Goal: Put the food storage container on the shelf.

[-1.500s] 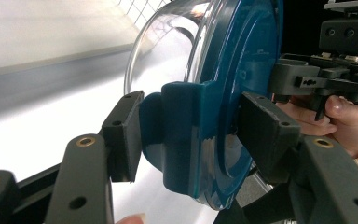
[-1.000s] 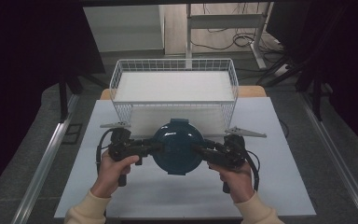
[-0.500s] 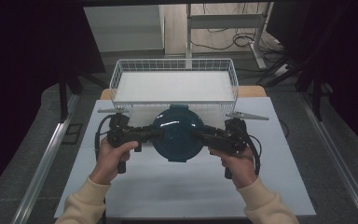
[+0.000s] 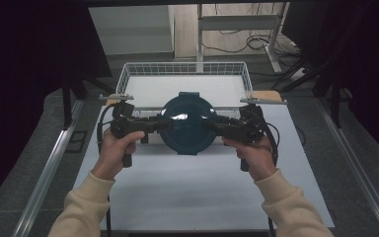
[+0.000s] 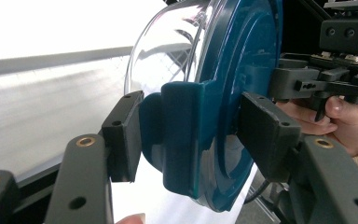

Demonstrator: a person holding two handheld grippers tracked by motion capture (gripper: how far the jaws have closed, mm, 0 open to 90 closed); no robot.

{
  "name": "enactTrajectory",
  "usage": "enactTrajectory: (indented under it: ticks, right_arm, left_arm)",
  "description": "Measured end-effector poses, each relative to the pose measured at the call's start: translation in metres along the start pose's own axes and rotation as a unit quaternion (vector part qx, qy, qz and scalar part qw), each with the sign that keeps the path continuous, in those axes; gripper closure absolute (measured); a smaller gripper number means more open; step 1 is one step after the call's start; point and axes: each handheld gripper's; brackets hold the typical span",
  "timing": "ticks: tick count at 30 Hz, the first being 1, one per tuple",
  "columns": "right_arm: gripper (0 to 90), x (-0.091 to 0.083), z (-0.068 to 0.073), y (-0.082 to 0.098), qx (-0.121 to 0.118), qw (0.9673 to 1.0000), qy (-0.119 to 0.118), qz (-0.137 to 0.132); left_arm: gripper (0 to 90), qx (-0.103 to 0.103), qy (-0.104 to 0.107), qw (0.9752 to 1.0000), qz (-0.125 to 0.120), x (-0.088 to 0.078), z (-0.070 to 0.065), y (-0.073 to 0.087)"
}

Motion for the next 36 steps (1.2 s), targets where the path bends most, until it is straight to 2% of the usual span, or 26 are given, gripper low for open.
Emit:
enactTrajectory:
  ticks: [9,16,20,25,29,34,36]
  right_arm:
    - [38.3,0.007,-0.004,-0.019,0.000,1.0000,-0.005,0.006]
    - [38.3,0.016,-0.012,-0.051,-0.010,0.9999,0.001,0.013]
    - [38.4,0.025,-0.025,-0.071,-0.008,0.9998,-0.001,0.021]
    - [38.7,0.041,-0.049,-0.091,0.003,0.9996,-0.007,0.029]
    - [38.7,0.054,-0.067,-0.100,0.021,0.9990,-0.011,0.037]
    - [39.4,0.063,-0.079,-0.105,0.037,0.9987,-0.019,0.032]
    - [39.3,0.065,-0.084,-0.106,0.050,0.9981,-0.019,0.030]
  left_arm:
    - [42.7,-0.002,-0.003,1.0000,-0.004,0.000,0.006,-0.018]
    - [42.6,-0.015,0.004,0.9998,-0.012,0.006,0.021,-0.046]
    - [42.6,-0.020,0.003,0.9997,-0.013,0.015,0.033,-0.063]
    - [42.7,-0.028,-0.001,0.9996,-0.010,0.028,0.054,-0.083]
    - [42.7,-0.044,-0.004,0.9990,-0.004,0.038,0.069,-0.090]
    - [43.1,-0.080,0.005,0.9966,-0.016,0.044,0.082,-0.094]
    - [43.0,-0.100,0.006,0.9948,-0.018,0.046,0.085,-0.096]
Point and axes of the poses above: each handheld gripper's, and its own axes: x roughly forward along the jaws, y roughly out of its underside, z roughly to its left, and after that the axes turned 3 degrees about -y, right-handed
